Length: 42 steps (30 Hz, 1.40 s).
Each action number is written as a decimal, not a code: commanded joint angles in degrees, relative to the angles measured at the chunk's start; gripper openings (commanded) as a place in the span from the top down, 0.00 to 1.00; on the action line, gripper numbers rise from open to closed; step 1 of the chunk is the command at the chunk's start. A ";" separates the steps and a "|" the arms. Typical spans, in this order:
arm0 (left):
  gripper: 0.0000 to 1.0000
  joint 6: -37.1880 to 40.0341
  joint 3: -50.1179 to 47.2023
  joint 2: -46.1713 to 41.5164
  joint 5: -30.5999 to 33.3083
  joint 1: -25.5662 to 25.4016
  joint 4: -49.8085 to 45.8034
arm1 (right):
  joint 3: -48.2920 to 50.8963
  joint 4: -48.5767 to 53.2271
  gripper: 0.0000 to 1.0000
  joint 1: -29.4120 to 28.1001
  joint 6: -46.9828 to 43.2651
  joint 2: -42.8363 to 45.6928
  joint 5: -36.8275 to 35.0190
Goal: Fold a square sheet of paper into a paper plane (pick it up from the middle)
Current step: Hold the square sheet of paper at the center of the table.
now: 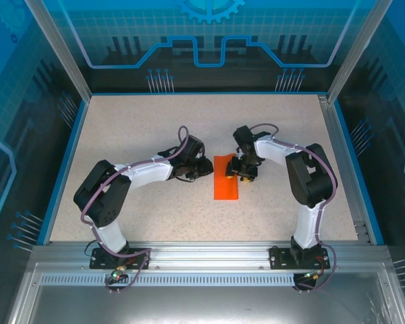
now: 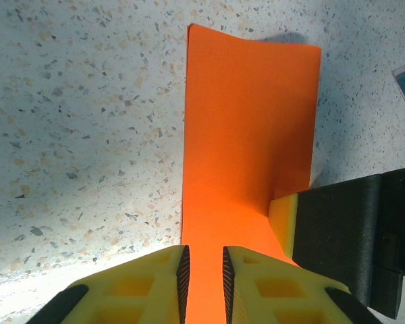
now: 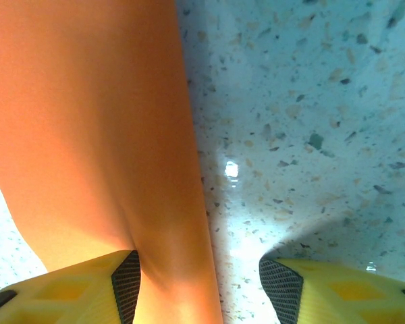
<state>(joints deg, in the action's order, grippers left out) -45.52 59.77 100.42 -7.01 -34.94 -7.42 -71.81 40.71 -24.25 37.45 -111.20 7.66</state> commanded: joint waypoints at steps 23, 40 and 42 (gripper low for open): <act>1.00 -0.12 10.05 12.15 -6.31 -1.54 -0.76 | 3.70 -0.16 0.41 0.01 -0.91 -7.30 -6.61; 1.00 0.83 8.81 14.97 -3.94 -1.87 -3.83 | 2.85 -0.27 0.40 -0.09 -0.71 -6.17 -5.61; 1.00 1.00 8.31 14.87 -3.80 -1.91 -3.68 | 2.34 -0.77 0.40 0.00 -0.88 -5.39 -4.54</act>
<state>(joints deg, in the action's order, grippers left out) -45.04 68.58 114.17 -11.86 -36.29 -8.40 -72.31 41.12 -24.34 37.45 -111.39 7.73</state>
